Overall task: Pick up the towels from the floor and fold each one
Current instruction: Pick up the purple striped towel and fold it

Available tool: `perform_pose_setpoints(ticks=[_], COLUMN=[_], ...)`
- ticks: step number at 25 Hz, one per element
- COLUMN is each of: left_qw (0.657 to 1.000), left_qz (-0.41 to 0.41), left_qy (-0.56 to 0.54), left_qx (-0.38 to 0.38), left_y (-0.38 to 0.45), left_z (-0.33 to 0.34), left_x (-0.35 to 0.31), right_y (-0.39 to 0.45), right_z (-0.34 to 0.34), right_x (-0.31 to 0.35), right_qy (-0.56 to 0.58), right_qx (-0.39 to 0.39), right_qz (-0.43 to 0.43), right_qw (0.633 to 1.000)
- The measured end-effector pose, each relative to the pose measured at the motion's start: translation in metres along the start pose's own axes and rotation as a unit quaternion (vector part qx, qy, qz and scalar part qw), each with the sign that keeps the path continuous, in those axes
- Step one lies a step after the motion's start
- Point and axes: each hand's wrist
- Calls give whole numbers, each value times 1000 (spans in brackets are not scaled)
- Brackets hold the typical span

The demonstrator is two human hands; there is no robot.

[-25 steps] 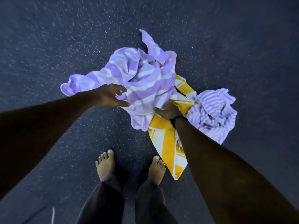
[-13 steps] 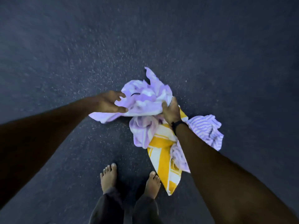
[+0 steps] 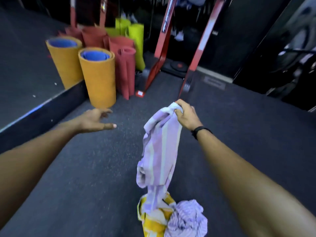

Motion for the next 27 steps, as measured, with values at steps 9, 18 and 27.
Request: perform_pose_setpoints(ticks=[9, 18, 27], left_qw=[969, 852, 710], left_qz=[-20, -185, -386], left_qy=[85, 159, 174], left_qx=[-233, -463, -563], left_y=[-190, -486, -765], left_z=[-152, -160, -19], left_x=[-118, -238, -342], right_y=[-52, -181, -446], right_z=[-139, -134, -79], right_x=[217, 359, 454], right_qy=[-10, 58, 105], right_qx=[4, 118, 325], right_qz=[-238, -442, -601], right_qw=[971, 887, 723])
Point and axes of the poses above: each hand's wrist, its own y-axis towards the middle knuckle, its own z-axis out of the palm, x = y × z, and after that the axes turned 15 degrees about z, right-handed
